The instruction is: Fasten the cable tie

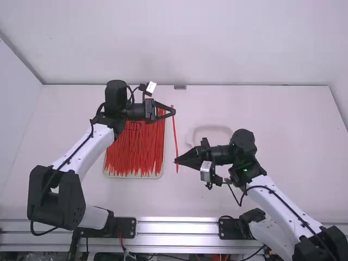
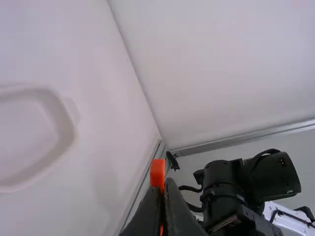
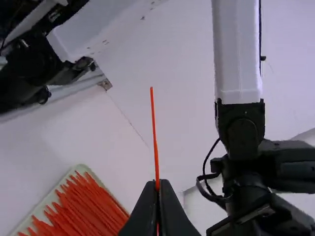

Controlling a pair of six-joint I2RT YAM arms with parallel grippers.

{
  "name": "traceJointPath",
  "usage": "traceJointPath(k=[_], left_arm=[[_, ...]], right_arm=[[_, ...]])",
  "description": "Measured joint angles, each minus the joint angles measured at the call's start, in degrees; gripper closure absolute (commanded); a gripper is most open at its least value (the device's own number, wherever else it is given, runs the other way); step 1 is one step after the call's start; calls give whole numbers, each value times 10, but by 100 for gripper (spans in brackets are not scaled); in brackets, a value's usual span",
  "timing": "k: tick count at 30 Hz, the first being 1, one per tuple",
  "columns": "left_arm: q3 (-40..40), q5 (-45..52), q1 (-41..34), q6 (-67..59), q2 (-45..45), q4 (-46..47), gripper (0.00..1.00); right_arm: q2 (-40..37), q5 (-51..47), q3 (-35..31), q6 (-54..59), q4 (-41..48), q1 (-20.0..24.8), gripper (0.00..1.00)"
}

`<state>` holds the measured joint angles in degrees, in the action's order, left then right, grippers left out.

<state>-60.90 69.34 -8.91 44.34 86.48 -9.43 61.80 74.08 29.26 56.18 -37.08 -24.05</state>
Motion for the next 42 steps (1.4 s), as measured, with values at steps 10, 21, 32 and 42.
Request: traceJointPath(k=[10, 21, 32, 42], left_arm=[[0, 0, 0, -21, 0, 0, 98], [0, 1, 0, -146, 0, -36, 98], [0, 7, 0, -245, 0, -211, 98], [0, 67, -1, -297, 0, -281, 98]], right_arm=[[0, -29, 0, -36, 12, 0, 100], [0, -22, 0, -186, -93, 0, 100], [0, -184, 0, -615, -300, 0, 100], [0, -312, 0, -831, -227, 0, 100]])
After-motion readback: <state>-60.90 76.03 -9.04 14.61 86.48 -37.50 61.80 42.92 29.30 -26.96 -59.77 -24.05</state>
